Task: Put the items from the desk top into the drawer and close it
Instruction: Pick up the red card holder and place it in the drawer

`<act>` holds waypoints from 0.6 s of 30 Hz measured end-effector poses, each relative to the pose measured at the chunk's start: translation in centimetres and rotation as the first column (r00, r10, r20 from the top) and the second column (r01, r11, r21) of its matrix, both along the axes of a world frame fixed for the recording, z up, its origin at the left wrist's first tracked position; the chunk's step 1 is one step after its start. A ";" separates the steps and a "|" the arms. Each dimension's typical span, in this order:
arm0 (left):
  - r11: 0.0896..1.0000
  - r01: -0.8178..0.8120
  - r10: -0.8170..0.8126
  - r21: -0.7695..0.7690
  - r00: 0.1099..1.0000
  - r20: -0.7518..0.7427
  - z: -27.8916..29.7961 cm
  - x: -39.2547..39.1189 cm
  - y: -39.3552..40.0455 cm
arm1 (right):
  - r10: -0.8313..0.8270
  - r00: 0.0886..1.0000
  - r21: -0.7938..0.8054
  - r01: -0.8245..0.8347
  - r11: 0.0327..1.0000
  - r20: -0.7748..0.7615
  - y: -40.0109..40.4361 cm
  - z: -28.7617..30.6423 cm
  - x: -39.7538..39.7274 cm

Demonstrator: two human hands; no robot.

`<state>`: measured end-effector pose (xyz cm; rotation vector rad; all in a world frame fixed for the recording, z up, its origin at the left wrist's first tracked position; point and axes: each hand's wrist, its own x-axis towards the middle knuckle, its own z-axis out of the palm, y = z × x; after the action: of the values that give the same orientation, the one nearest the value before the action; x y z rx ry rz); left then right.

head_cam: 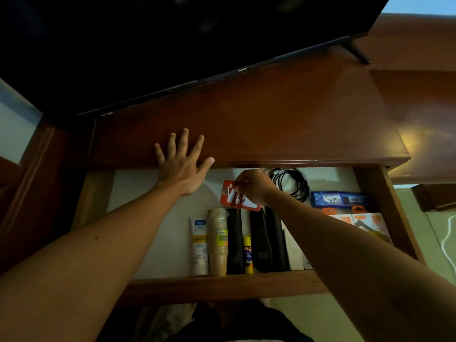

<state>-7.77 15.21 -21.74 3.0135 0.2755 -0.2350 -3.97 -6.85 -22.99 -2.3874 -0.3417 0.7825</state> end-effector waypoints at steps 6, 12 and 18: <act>1.000 -0.019 0.019 0.001 0.997 0.074 -0.5 0.0 -0.2 | -0.009 1.000 -0.002 0.009 1.000 -0.012 -0.3 -1.7 1.2; 1.000 -0.017 0.014 0.022 0.991 0.134 -0.9 -0.2 -0.3 | 0.016 1.000 -0.012 -0.016 1.000 -0.018 0.9 -3.2 1.4; 0.999 -0.020 0.016 0.029 0.991 0.134 -0.9 0.0 -0.4 | 0.043 0.999 -0.050 -0.045 0.998 -0.027 1.4 -4.5 1.7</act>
<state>-7.80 14.83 -22.65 3.0371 0.2956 -0.0277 -2.30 -5.48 -27.47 -2.4218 -0.3688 0.8511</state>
